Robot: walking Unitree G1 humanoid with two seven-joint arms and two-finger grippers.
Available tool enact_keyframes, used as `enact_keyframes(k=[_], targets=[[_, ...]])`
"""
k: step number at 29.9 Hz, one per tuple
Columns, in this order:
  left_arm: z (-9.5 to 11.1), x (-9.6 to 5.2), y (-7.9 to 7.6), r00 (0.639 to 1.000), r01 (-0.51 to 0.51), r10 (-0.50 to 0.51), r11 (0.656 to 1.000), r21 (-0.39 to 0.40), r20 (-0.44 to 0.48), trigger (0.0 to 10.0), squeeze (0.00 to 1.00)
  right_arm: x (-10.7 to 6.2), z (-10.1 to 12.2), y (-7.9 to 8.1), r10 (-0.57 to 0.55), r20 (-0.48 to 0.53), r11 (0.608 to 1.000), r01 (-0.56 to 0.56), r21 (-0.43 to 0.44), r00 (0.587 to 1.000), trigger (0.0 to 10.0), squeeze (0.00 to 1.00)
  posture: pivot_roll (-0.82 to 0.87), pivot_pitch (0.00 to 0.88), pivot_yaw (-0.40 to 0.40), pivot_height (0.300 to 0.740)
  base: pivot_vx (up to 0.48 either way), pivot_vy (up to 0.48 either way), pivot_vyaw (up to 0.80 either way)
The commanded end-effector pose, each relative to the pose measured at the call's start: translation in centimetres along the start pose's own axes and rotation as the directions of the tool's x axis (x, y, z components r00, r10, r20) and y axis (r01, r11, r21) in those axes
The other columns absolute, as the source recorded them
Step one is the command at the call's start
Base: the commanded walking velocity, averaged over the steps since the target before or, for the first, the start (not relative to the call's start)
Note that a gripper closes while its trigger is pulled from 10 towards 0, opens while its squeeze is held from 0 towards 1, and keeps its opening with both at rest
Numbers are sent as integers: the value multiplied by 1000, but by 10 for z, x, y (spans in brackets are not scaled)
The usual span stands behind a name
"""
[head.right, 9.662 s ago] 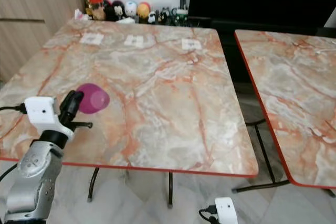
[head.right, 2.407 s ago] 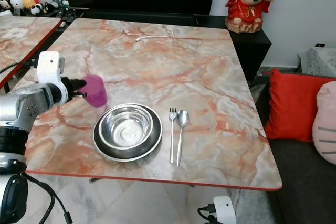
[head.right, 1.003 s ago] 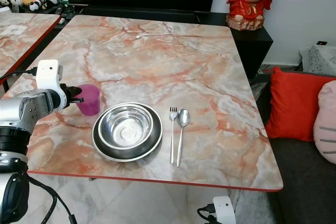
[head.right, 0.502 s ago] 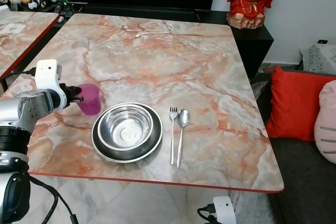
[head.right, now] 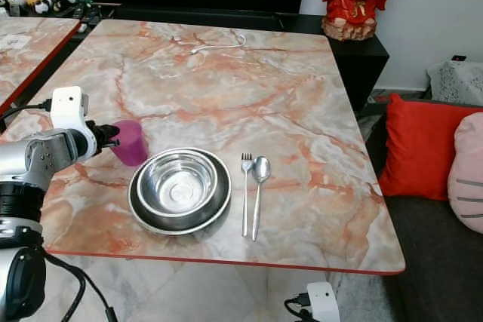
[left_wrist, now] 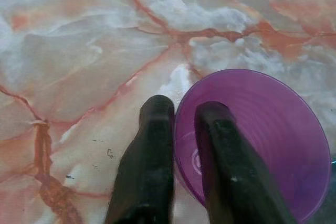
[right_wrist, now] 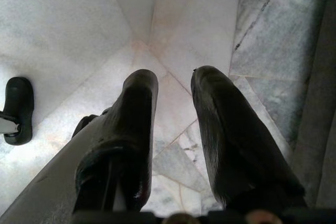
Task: Setting the table
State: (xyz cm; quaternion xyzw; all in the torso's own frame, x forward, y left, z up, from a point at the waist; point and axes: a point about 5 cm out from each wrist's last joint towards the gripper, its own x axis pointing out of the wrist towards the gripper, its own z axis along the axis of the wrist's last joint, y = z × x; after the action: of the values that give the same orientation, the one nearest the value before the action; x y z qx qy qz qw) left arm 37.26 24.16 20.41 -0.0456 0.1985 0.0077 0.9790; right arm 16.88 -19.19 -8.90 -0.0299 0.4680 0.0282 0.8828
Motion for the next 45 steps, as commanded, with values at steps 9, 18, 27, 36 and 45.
enact_keyframes(k=[9,18,27,36,45], targets=[[13,-2,-6,998,6,-7,1000,9,62,10000,0,-1,-5,-3,-5,-16,1000,5,-13,1000,10000,0,152,69,-74,740,0,0,0],[23,-4,-13,992,33,-33,999,1,121,10000,0,-1,-4,-3,-4,-15,1000,4,-13,1000,10000,0,150,67,-73,740,0,0,0],[16,-4,-8,996,9,-9,1000,-10,86,10000,0,-1,-4,-3,-2,-17,1000,2,-17,1000,10000,0,153,67,-75,740,0,0,0],[5,-3,-2,999,-11,12,999,-35,39,10000,0,-1,-4,-3,-3,-19,1000,3,-21,1000,10000,0,151,66,-78,740,0,0,0],[-3,-3,-1,1000,-13,13,999,-35,-2,10000,0,-1,-5,-4,-3,-22,1000,2,-26,1000,10000,0,151,66,-82,740,0,0,0]])
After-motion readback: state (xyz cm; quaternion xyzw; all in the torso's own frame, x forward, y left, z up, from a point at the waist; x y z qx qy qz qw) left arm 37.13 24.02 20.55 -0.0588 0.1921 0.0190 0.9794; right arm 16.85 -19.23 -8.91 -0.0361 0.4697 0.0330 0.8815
